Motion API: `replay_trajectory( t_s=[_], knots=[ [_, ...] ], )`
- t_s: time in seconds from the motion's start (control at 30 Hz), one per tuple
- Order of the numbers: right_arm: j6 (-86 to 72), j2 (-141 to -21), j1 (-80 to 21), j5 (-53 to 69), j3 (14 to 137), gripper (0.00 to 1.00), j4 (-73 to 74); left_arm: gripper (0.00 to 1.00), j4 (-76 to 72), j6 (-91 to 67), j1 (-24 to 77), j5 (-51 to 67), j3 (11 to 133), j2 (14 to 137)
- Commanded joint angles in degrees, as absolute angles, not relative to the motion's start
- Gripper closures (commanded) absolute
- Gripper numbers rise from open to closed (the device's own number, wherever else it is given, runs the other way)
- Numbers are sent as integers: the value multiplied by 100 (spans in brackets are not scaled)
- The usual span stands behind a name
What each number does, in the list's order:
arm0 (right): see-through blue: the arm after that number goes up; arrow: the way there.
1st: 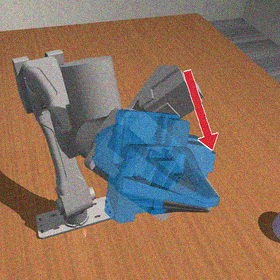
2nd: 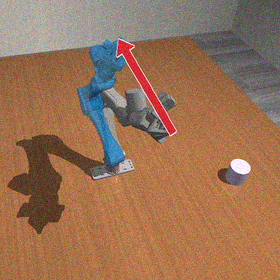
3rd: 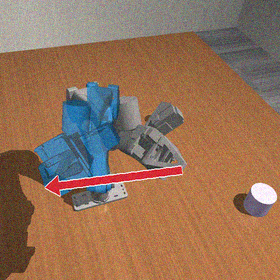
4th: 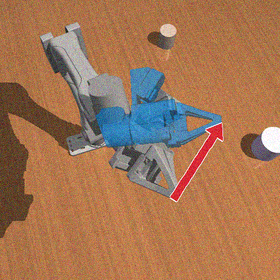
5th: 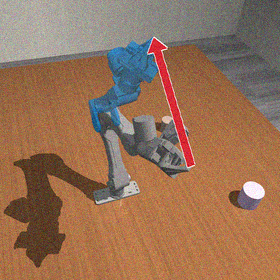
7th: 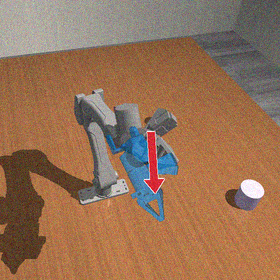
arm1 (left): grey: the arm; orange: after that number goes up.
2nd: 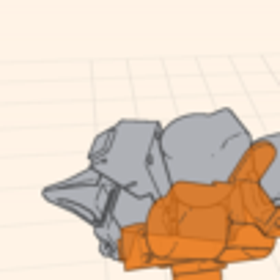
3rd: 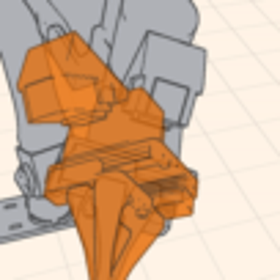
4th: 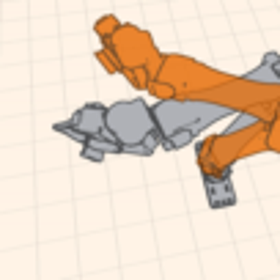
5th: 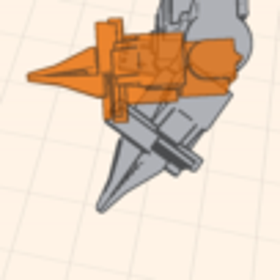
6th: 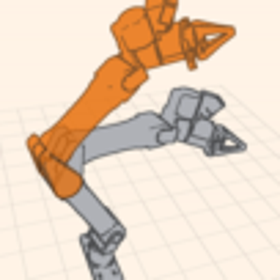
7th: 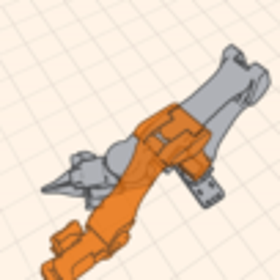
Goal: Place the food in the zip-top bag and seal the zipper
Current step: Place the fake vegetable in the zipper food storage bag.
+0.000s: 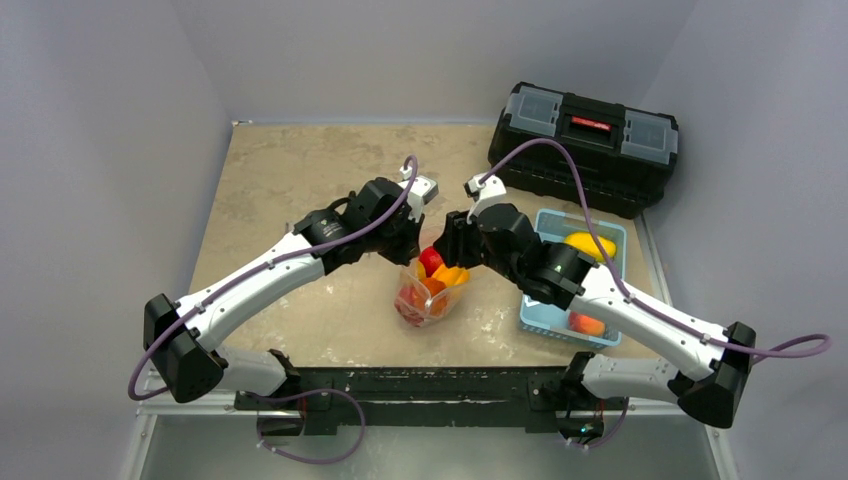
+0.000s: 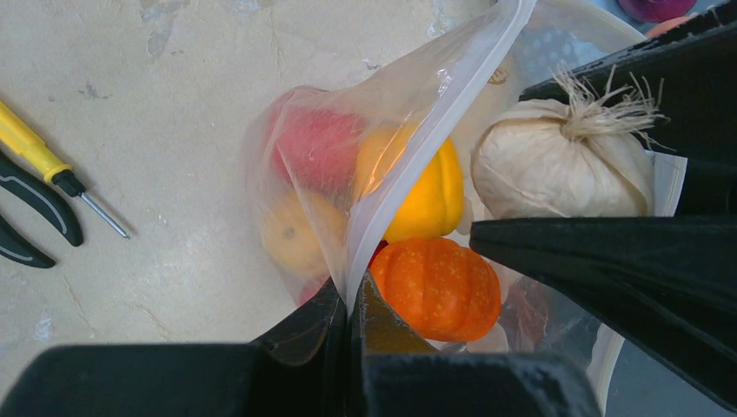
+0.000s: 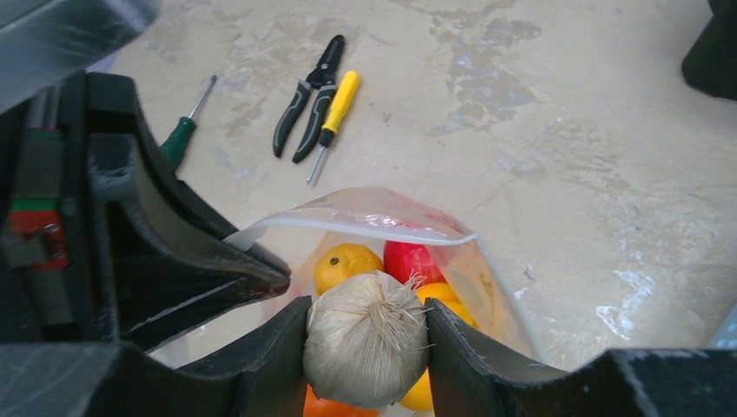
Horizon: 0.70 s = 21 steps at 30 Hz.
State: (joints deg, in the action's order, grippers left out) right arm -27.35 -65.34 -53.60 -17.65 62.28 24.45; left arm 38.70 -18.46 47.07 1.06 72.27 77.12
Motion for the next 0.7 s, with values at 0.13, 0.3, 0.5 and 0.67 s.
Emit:
replay_trajectory(
  t_s=[0.13, 0.3, 0.5, 0.67],
  knots=[
    [-2767, -6645, -5459, -2285, 6477, 55, 2301, 100, 3756, -1872, 4729, 248, 7357, 7690],
    [-2584, -6912, -5458, -2282, 6732, 41, 2309, 100, 3803, -1846, 4729, 76, 7357, 7674],
    [-2580, -6953, -5467, -2426, 6975, 37, 2471, 100, 3788, -1845, 4729, 178, 7381, 7652],
    [-2566, -6536, -5467, -2667, 6805, 37, 2710, 100, 3784, -1846, 4729, 179, 7379, 7638]
  ],
)
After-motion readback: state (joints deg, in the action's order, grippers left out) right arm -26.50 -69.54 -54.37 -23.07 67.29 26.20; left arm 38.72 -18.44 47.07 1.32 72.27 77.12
